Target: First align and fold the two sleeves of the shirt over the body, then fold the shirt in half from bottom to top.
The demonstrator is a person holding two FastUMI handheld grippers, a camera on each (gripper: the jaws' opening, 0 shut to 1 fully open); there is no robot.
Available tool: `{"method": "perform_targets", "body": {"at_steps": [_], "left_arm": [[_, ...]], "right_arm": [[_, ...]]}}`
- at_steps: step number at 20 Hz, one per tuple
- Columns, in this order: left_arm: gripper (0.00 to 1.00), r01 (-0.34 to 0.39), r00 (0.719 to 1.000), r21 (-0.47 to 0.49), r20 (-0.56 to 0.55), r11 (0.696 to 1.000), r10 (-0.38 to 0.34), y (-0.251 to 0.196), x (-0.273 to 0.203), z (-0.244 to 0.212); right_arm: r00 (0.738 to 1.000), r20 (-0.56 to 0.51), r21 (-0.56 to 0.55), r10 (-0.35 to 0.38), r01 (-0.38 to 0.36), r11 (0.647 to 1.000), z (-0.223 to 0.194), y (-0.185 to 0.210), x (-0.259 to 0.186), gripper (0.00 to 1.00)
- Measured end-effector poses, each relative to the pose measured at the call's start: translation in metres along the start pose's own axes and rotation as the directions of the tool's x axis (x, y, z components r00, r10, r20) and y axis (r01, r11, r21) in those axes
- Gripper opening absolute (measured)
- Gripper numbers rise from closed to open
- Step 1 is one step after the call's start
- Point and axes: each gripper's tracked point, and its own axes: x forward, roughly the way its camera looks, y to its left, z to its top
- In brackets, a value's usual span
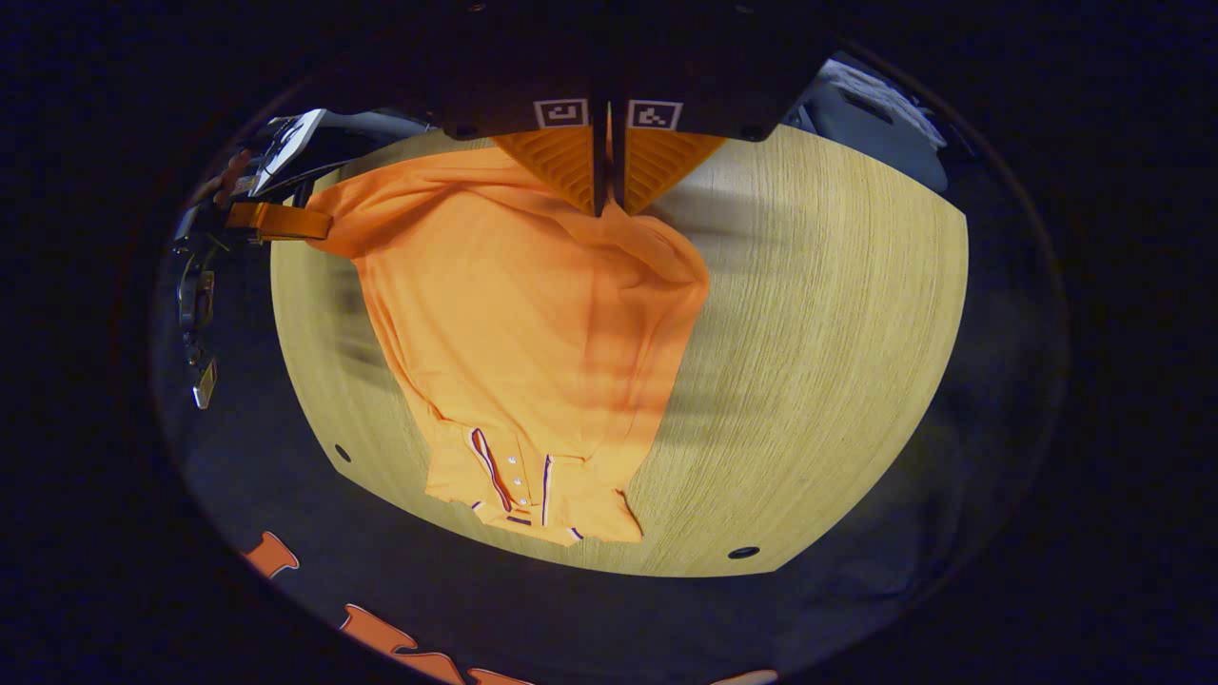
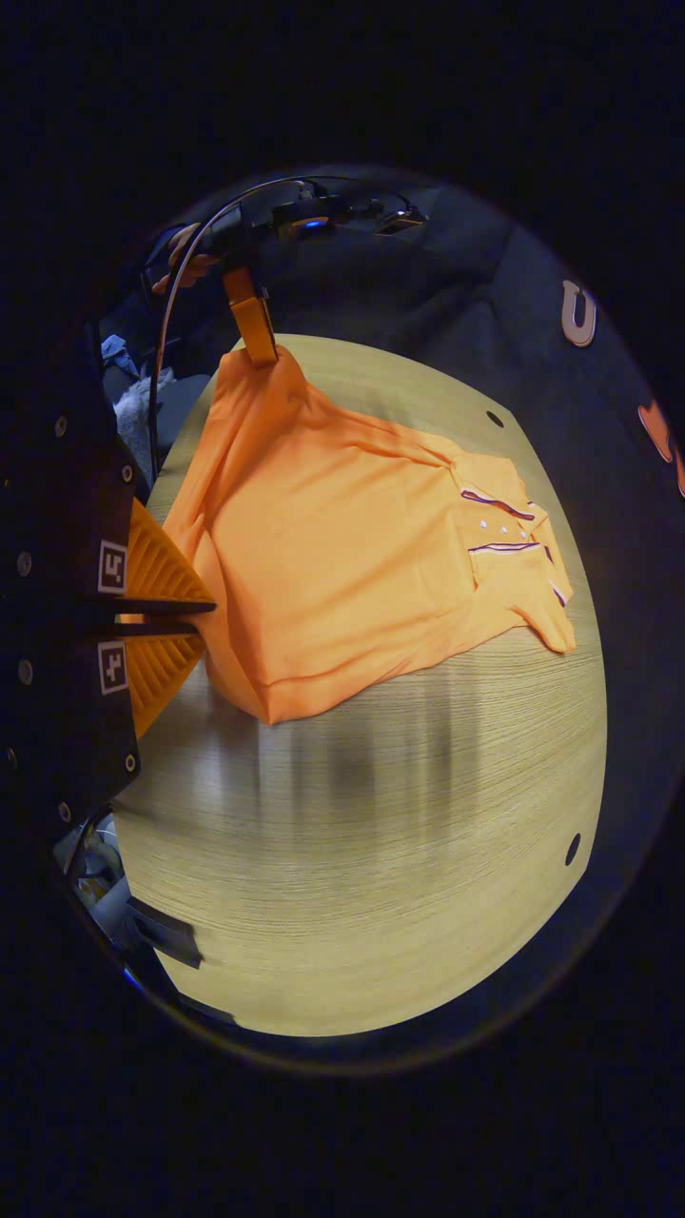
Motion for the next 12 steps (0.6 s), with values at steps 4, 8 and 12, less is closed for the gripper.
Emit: {"method": "perform_targets", "body": {"at_steps": [4,8,12], "left_arm": [[0.01,0.015,1.000,0.030,0.026,0.999,-0.016,-0.001,-0.007,0.043],[0.01,0.042,0.999,0.082,0.025,0.996,-0.044,-0.002,-0.004,0.087],[0.01,0.079,0.997,0.081,0.017,0.994,-0.080,-0.002,0.005,0.125]], "right_arm": [[1.000,0.025,0.007,-0.018,0.018,1.000,0.030,0.003,-0.007,0.03],[0.996,0.063,0.002,-0.069,0.069,0.998,0.070,0.008,-0.014,0.02],[0.992,0.086,0.028,-0.094,0.092,0.995,0.110,0.013,-0.014,0.03]]}}
